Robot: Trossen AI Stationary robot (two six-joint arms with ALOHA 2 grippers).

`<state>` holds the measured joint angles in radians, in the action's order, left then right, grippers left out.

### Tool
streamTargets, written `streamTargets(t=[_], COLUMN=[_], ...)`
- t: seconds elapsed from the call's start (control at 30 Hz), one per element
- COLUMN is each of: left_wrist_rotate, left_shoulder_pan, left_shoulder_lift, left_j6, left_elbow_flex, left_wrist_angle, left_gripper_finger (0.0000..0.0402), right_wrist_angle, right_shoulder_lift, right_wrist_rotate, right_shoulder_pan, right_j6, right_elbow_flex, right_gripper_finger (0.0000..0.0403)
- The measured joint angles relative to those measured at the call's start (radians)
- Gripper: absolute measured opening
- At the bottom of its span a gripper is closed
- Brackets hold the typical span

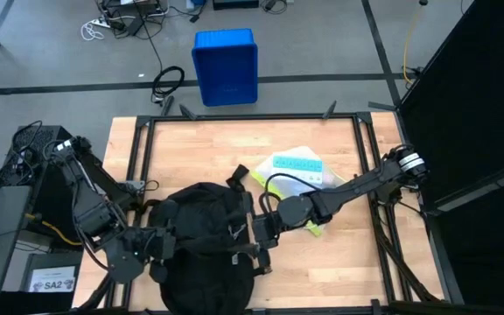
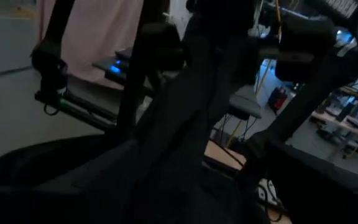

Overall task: Unpack backpack
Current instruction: Remove the cellphone from the backpack

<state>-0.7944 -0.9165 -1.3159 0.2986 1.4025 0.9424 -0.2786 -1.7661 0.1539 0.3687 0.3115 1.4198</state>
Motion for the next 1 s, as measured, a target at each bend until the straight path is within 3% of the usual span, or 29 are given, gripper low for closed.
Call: streamTargets(t=[0.23, 0.53, 0.8, 1.0], left_wrist_rotate=[0.002, 0.019, -0.003, -0.078], left_shoulder_pan=[0.040, 0.080, 0.146, 0.200], left_shoulder_lift=[-0.002, -0.035, -0.074, -0.077], left_j6=[-0.007, -0.034, -0.028, -0.096], left_elbow_flex=[0.000, 0.000, 0.000, 0.000], left_wrist_angle=[-0.002, -0.004, -0.008, -0.131], left_gripper_finger=[0.0000, 0.0000, 0.0000, 0.0000], right_wrist_angle=[0.001, 0.000, 0.007, 0.100], right_shoulder_lift=[-0.011, -0.016, -0.016, -0.016], right_wrist_rotate=[-0.067, -0.093, 0.033, 0.030], right_shoulder_pan=[-0.048, -0.044, 0.088, 0.157], right_j6=[-0.089, -0.064, 0.171, 0.123], right_elbow_flex=[0.001, 0.000, 0.000, 0.000], right_gripper_finger=[0.0320, 0.0310, 0.0283, 0.0243])
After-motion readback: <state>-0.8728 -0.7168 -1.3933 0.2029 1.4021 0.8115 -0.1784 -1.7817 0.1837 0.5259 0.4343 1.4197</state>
